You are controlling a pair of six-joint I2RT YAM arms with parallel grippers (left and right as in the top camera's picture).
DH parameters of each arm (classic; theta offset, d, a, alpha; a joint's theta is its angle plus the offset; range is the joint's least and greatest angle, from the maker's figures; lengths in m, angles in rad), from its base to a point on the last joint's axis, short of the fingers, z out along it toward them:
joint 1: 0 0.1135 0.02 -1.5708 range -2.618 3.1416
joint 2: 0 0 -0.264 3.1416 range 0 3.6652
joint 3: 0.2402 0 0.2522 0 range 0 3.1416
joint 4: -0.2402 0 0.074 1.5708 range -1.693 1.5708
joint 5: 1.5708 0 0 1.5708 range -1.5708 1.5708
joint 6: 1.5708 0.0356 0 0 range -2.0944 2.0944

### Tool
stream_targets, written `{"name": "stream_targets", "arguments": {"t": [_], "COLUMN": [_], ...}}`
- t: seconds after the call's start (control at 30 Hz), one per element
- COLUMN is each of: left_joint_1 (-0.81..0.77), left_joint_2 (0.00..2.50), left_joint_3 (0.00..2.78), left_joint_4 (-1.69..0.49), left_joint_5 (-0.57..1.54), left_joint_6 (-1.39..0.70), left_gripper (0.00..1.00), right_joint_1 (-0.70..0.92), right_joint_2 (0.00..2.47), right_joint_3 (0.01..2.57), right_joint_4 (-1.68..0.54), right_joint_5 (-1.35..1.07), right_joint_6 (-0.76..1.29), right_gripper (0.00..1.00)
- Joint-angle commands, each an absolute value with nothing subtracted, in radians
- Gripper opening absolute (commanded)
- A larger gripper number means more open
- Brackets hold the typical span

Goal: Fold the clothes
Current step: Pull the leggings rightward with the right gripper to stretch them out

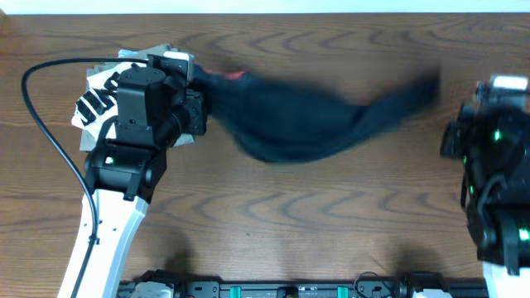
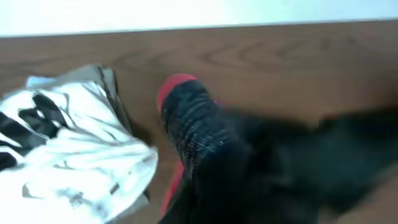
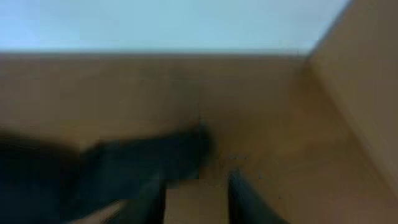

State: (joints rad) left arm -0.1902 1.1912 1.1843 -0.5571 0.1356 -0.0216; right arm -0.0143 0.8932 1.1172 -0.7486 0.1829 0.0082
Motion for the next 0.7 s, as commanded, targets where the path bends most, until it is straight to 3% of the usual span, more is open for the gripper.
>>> {"name": "stream_targets", "arguments": {"t": [0.0, 0.23, 0.5, 0.67], "left_joint_1": [-0.187, -0.187, -0.187, -0.187], "left_joint_2": [1.174, 1.176, 1.176, 1.176], "left_joint_3": [1.198, 1.198, 1.198, 1.198], "left_joint_4": [-0.588, -0.722, -0.755, -0.755], "left_joint_5": [0.185, 0.229, 0.229, 0.228], "left_joint_6": [-0.009, -0.009, -0.009, -0.009], "left_gripper": [0.06, 0.06, 0.06, 0.06], "right_joint_1": [-0.019, -0.019, 0.005, 0.043], "right_joint_2": [0.896, 0.971, 1.24, 1.442], "right_joint_3": [1.11, 1.11, 1.103, 1.103], "right_joint_4": [-0.864, -0.908, -0.918, -0.969], "right_joint_5": [-0.003, -0.079, -0.413, -0.415], "right_joint_6": [0.078, 0.078, 0.047, 0.044], "right_gripper": [0.32, 0.36, 0.27, 0.35]}}
